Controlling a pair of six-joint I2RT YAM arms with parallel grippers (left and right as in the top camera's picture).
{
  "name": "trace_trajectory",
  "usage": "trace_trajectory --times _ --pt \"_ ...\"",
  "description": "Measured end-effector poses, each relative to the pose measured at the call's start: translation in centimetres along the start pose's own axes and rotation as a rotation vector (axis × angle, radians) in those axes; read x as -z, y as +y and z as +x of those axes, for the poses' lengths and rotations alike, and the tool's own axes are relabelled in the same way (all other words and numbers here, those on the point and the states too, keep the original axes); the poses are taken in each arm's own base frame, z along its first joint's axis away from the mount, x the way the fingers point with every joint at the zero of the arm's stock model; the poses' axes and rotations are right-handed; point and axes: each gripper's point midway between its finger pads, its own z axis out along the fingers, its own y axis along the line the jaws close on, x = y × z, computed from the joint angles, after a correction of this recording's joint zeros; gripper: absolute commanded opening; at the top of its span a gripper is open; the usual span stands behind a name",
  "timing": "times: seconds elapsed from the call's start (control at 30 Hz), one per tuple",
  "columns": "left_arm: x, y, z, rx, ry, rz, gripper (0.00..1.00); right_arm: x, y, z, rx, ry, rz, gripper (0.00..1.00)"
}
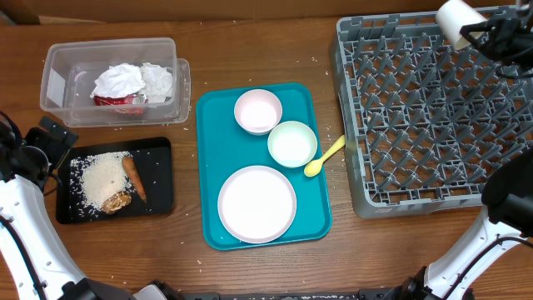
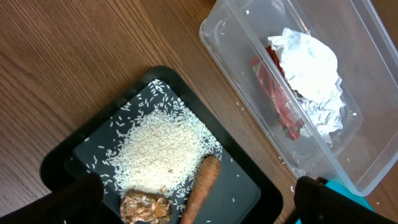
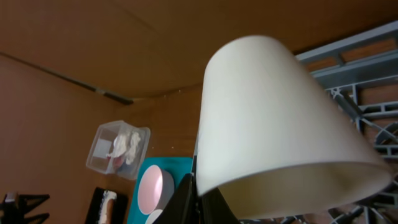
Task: Sort waste into correct bins and load items into the dishwasher
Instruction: 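Carry the cup right and lower it upside down into the dish rack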
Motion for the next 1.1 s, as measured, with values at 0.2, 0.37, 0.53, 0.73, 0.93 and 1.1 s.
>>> trace_trajectory --times 0.2,0.37,0.53,0.73,0.93,1.1 --pt "0.0 0.0 0.0 0.0 0.0 0.0 1.0 -1.7 -3.2 0.0 -0.027 -0.06 -0.02 0.04" --pt "0.0 0.0 0.0 0.0 0.0 0.0 1.0 -2.6 -4.9 0.8 -0.043 -0.08 -0.025 0.04" --pt "0.0 0.0 0.0 0.0 0.0 0.0 1.0 -3.2 -6.1 0.6 -0.037 -0.104 -0.029 0.04" --pt "0.0 0.0 0.0 0.0 0.0 0.0 1.0 -4.8 -9.0 1.4 -0.125 -0.101 -0.032 0.04" --pt "0.0 0.0 0.0 0.0 0.0 0.0 1.0 -5.4 -10.3 2.4 -0.183 -0.083 -0.027 0.04" --pt "0.0 0.0 0.0 0.0 0.0 0.0 1.0 -5.0 -10.6 2.7 -0.214 -0.076 -0.027 0.04"
